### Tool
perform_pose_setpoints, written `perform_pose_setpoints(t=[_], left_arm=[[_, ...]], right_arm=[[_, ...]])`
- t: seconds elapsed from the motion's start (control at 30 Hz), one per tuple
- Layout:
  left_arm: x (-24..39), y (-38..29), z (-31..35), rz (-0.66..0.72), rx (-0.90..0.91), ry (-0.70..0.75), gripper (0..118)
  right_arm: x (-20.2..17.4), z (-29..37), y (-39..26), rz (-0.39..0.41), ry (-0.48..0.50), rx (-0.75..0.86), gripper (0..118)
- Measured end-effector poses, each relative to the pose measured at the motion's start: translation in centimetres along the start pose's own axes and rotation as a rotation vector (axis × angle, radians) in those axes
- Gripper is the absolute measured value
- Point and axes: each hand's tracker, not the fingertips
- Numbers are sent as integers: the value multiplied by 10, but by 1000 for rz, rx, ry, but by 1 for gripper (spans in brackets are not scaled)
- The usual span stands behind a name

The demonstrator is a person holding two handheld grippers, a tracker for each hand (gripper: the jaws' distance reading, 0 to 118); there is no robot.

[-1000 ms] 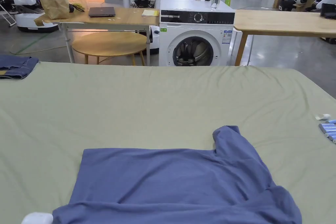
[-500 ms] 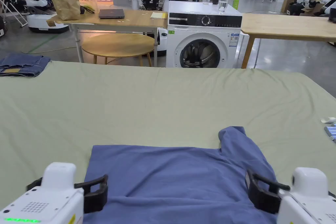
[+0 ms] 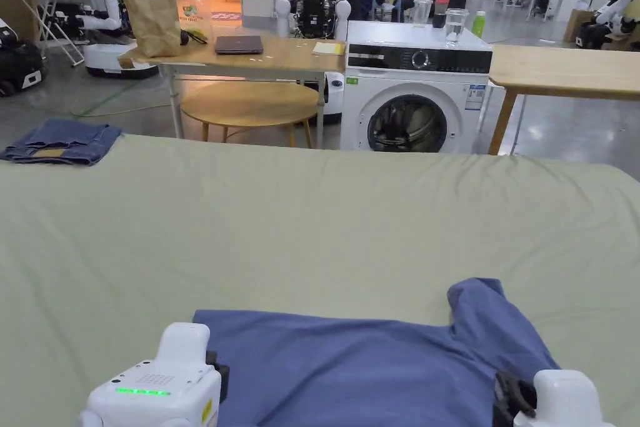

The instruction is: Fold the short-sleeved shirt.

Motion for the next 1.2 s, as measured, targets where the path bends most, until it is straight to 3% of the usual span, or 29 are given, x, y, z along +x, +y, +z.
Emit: perform_pose_setpoints(t=[0.03, 0.1, 0.13, 0.17, 0.2, 0.27, 0.47, 0.5, 0.53, 0.57, 0.6, 0.63, 0.83, 0.87, 0.93, 1.0, 1.03, 1.07, 1.1, 1.2], left_arm=[[-6, 8, -12, 6, -10, 12, 7], [-15, 28, -38, -3, -27, 19, 82], [-21, 37, -57, -28, -74, 17, 112], [-26, 44, -76, -32, -108, 41, 117], [-29, 53, -90, -52, -40, 61, 117], [-36, 56, -131, -68, -172, 131, 117], [-35, 49, -187, -113, -292, 105, 109], [-34, 51, -182, -115, -284, 103, 92], [-33, 54, -175, -123, -288, 47, 68], [-31, 57, -168, -118, -300, -22, 32], [-29, 59, -158, -147, -267, -27, 5], [-24, 60, -149, -211, -233, 11, 2], [-11, 65, -127, -237, -190, 17, 2], [-12, 67, -126, -230, -195, 13, 2], [-12, 65, -123, -209, -196, 9, 2], [-13, 66, -122, -194, -192, 9, 2], [-12, 65, -120, -185, -187, 4, 2], [-11, 65, -117, -182, -186, 5, 2], [-10, 65, -112, -179, -184, 5, 2], [-8, 68, -83, -181, -152, -15, 2]], right_arm=[[3, -5, -1, -4, -1, -11, 0], [9, -13, -2, 1, -7, -27, 0], [13, -17, -1, 5, -14, -37, 0], [17, -22, -1, 6, -21, -44, 0], [22, -26, -1, 2, -32, -50, 0], [33, -38, 2, -7, -45, -78, 0], [71, -100, 26, -3, -108, -164, 2], [80, -118, 32, 5, -129, -207, 19], [88, -136, 38, -3, -130, -253, 52], [98, -155, 43, -15, -124, -302, 99], [109, -178, 47, -43, -112, -352, 117], [120, -200, 47, -65, -94, -379, 118], [144, -275, 37, -41, -163, -596, 117], [145, -277, 31, -70, -142, -651, 95], [139, -258, 34, -65, -152, -529, 82], [140, -247, 39, -85, -110, -529, 18], [144, -241, 40, -120, -55, -510, 0], [139, -232, 39, -146, -46, -498, 0], [138, -222, 42, -120, -86, -471, 0], [125, -175, 64, -40, -54, -337, 0]])
